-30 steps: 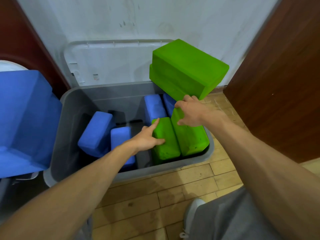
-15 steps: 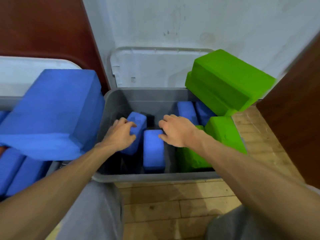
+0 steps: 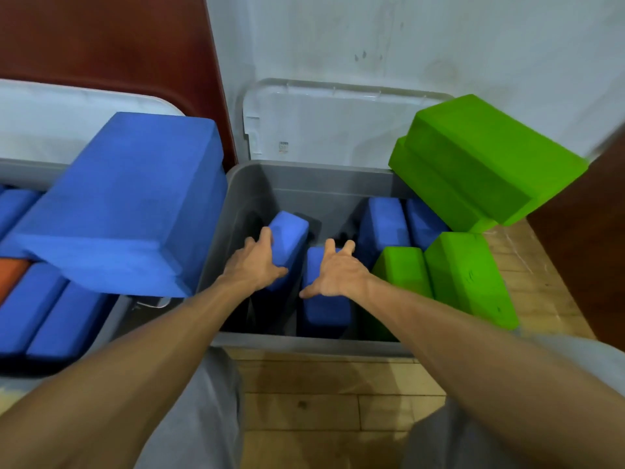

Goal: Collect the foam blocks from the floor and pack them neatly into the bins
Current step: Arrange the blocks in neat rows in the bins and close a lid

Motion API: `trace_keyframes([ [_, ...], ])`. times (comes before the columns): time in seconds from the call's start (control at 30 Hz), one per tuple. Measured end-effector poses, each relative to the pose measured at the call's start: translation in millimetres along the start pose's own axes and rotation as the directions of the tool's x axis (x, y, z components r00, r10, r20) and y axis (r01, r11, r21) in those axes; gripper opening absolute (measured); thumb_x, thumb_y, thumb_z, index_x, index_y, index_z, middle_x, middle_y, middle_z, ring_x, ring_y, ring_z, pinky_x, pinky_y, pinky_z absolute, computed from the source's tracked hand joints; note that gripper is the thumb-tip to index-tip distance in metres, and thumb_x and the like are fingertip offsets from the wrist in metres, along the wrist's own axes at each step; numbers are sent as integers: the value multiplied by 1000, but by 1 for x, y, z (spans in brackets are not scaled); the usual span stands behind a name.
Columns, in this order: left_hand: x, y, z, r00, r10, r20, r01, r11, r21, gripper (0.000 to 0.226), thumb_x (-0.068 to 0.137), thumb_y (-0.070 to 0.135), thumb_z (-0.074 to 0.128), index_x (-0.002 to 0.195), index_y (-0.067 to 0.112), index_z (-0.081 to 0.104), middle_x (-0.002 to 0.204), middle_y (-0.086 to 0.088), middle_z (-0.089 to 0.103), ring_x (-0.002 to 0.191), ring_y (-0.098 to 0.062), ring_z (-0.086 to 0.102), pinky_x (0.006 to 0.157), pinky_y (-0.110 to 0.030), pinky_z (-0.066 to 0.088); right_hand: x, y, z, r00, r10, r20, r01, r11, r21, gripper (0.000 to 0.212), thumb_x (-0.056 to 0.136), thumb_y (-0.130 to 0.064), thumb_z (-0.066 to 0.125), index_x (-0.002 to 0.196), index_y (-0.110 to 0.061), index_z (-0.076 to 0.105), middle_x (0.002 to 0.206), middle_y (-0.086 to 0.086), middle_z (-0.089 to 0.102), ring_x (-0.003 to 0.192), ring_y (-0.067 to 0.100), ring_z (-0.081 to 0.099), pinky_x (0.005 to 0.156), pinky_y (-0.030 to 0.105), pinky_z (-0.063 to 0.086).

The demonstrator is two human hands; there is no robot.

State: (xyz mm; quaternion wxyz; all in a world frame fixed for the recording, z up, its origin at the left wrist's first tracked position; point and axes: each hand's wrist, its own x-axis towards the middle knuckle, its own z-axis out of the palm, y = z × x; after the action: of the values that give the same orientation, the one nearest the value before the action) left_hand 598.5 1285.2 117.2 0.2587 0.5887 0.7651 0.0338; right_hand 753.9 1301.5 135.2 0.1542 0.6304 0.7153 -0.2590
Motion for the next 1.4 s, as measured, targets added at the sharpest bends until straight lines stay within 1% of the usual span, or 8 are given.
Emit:
trace_keyframes([
  [0.13,-3,10,4,1000,2,-22,-3,999,-36,61,73,39,76,116,21,36,123,-12,42,102,-38,55,82,-41,46,6,20,-3,1000,-19,-1,19,997,68,118,63,-47,85,146,-10,9,150,14,22,127,34,46,91,38,45],
  [0.27,-2,17,5,993,-87,74,101,972,-213,104,67,46,79,145,31,12,141,-15,28,117,-38,49,90,-40,45,4,28,-10,994,-107,-23,107,994,-7,129,59,-48,85,152,-24,0,158,10,10,135,35,40,103,43,42],
  [0.5,-18,29,19,958,-93,270,157,962,-223,134,57,53,85,152,26,-7,154,-10,12,132,-29,36,84,-38,53,-9,45,-27,995,-95,-36,84,972,-221,114,62,-62,78,149,-14,22,147,15,21,121,37,51,94,39,45],
  [0.7,-24,47,35,958,-26,286,64,990,-125,131,58,55,84,151,14,0,151,-13,18,136,-30,33,101,-37,37,-16,64,-17,979,-161,-126,79,867,-492,89,71,-72,62,139,-18,40,136,8,43,129,32,33,105,42,31],
  [0.9,-24,39,35,945,21,326,23,991,-132,102,68,46,82,138,7,18,133,-9,47,113,-25,52,89,-35,46,-6,63,-22,975,-189,-114,106,856,-506,84,71,-67,67,136,-19,44,134,3,44,127,28,33,104,45,29],
  [1.13,-23,39,32,940,61,337,-15,990,-138,103,65,40,85,136,8,17,113,-4,53,91,-20,56,63,-29,46,-3,62,-22,978,-178,-105,99,849,-519,78,75,-62,67,136,-19,44,134,1,45,129,27,34,104,46,28],
  [1.27,-26,38,28,944,98,316,-99,995,-14,108,70,50,78,146,4,17,135,-10,48,115,-27,53,87,-32,45,-3,54,-30,991,-123,-59,81,881,-466,66,78,-51,69,131,-18,46,132,5,46,129,28,36,106,48,26],
  [1.4,-35,43,-14,942,166,293,-170,985,-12,72,79,50,67,135,12,44,131,-6,54,111,-24,56,94,-39,48,-6,39,-40,979,-155,-131,105,939,-328,47,85,-30,62,128,-16,50,126,9,51,122,29,43,100,45,31],
])
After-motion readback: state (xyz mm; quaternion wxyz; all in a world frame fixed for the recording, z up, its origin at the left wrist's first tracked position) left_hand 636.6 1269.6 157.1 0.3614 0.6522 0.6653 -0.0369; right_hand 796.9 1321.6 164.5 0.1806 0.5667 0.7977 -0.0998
